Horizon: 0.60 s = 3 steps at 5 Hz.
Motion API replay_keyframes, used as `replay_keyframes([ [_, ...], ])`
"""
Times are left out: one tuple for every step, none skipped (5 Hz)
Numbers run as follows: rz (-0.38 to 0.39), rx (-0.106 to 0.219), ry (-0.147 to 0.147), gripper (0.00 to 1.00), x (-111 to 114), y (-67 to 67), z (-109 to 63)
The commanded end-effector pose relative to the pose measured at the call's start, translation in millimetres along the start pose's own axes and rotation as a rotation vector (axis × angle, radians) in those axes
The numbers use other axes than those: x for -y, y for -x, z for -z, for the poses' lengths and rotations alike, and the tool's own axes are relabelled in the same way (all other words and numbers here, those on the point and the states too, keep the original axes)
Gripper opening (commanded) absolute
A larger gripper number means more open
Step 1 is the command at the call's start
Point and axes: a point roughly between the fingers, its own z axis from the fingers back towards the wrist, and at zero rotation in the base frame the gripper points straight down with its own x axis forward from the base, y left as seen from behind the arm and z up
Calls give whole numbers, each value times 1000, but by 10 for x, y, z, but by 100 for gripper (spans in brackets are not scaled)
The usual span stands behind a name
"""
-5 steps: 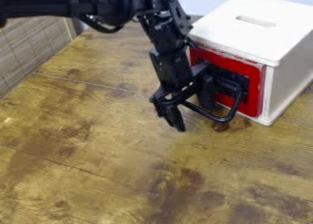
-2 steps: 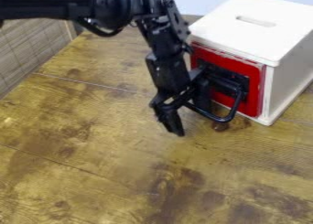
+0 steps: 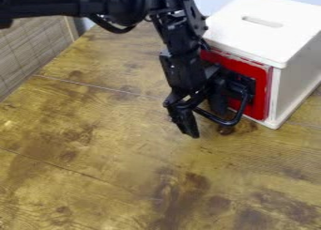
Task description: Open the drawer
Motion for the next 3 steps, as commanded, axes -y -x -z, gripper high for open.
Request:
replay_keyframes([
  [17, 20, 99, 100, 102, 93, -343],
  [-4, 16, 104, 100, 179, 77, -399],
  [28, 36, 87, 100, 150, 59, -314],
])
